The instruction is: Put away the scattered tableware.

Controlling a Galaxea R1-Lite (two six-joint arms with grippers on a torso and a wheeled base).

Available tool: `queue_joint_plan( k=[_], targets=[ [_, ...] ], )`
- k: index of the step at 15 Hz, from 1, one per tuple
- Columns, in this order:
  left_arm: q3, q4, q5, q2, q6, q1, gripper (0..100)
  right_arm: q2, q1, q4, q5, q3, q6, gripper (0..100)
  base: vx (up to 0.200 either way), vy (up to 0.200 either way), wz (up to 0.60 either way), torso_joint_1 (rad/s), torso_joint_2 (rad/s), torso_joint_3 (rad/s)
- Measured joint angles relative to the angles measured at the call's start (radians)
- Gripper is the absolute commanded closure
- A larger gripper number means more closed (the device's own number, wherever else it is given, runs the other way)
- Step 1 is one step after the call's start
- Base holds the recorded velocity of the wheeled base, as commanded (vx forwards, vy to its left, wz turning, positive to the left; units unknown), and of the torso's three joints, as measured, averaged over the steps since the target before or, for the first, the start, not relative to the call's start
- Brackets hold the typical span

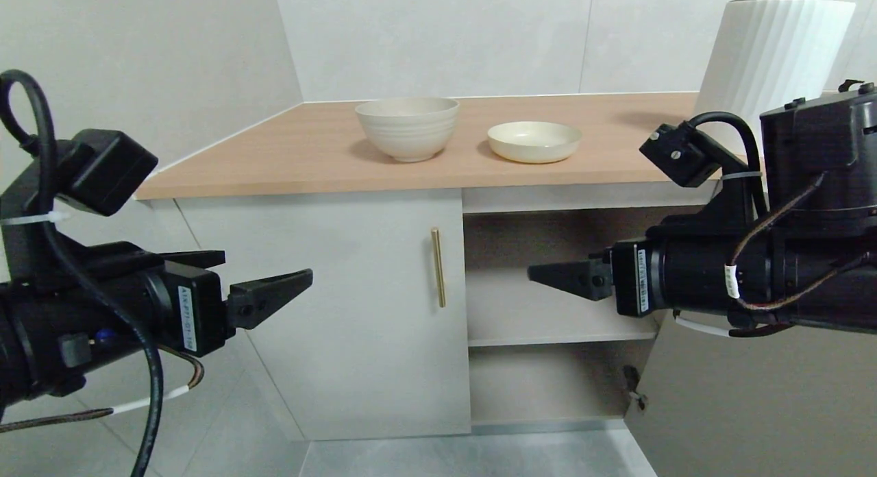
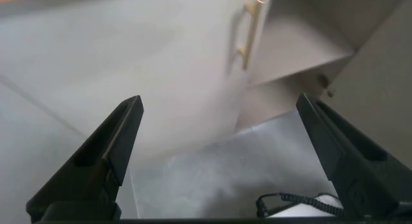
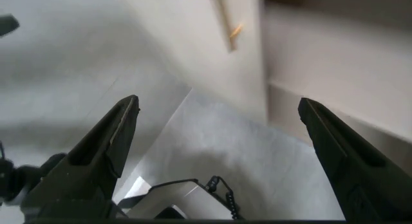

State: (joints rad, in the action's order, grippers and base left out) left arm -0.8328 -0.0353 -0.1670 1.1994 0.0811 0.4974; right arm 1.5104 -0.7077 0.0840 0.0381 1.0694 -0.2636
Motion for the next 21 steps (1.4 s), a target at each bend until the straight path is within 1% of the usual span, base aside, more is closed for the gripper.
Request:
queue_joint_plan(
  k=[1,5,6,7,8,9,10,11,15,21],
  targets=[
    [-0.001,-0.001,0.0,0.002,0.001,-0.001,0,0.0,0.001,-0.002,-0.001,-0.001,0.0,0,0.2,0.0,0.0,0.012,0.0,0.002],
    [-0.002,-0.004,0.006,-0.002,0.004,-0.001,0,-0.024,0.001,0.003,0.011,-0.026,0.001,0,0.0,0.0,0.0,0.0,0.0,0.0],
    [-0.002,-0.004,0.017,-0.006,0.006,0.0,0,-0.032,-0.001,0.003,0.014,-0.033,0.004,0,0.0,0.0,0.0,0.0,0.0,0.0],
    [-0.003,-0.004,0.051,-0.014,0.018,0.0,0,-0.048,-0.002,0.006,0.024,-0.04,0.011,0,0.0,0.0,0.0,0.0,0.0,0.0],
    [-0.01,-0.003,0.093,-0.024,0.064,-0.001,0,-0.066,-0.001,0.005,0.05,-0.048,0.014,0,0.0,0.0,0.0,0.0,0.0,0.0],
    [-0.024,-0.002,0.136,-0.033,0.123,-0.001,0,-0.082,-0.001,0.006,0.072,-0.055,0.016,0,0.0,0.0,0.0,0.0,0.0,0.0],
    [-0.039,-0.002,0.157,-0.04,0.165,-0.001,0,-0.099,-0.002,0.006,0.084,-0.06,0.018,0,0.0,0.0,0.0,0.0,0.0,0.0],
    [-0.048,-0.002,0.163,-0.044,0.175,-0.001,0,-0.109,-0.003,0.007,0.085,-0.063,0.018,0,0.0,0.0,0.0,0.0,0.0,0.0],
    [-0.057,-0.003,0.165,-0.049,0.176,-0.001,0,-0.144,-0.023,0.005,0.086,-0.07,0.022,0,0.0,0.0,0.0,0.017,-0.22,-0.288],
    [-0.051,-0.001,0.165,-0.037,0.177,-0.001,0,-0.156,-0.029,0.017,0.084,-0.078,0.047,0,0.0,0.0,0.0,0.103,-0.5,-0.342]
  ],
)
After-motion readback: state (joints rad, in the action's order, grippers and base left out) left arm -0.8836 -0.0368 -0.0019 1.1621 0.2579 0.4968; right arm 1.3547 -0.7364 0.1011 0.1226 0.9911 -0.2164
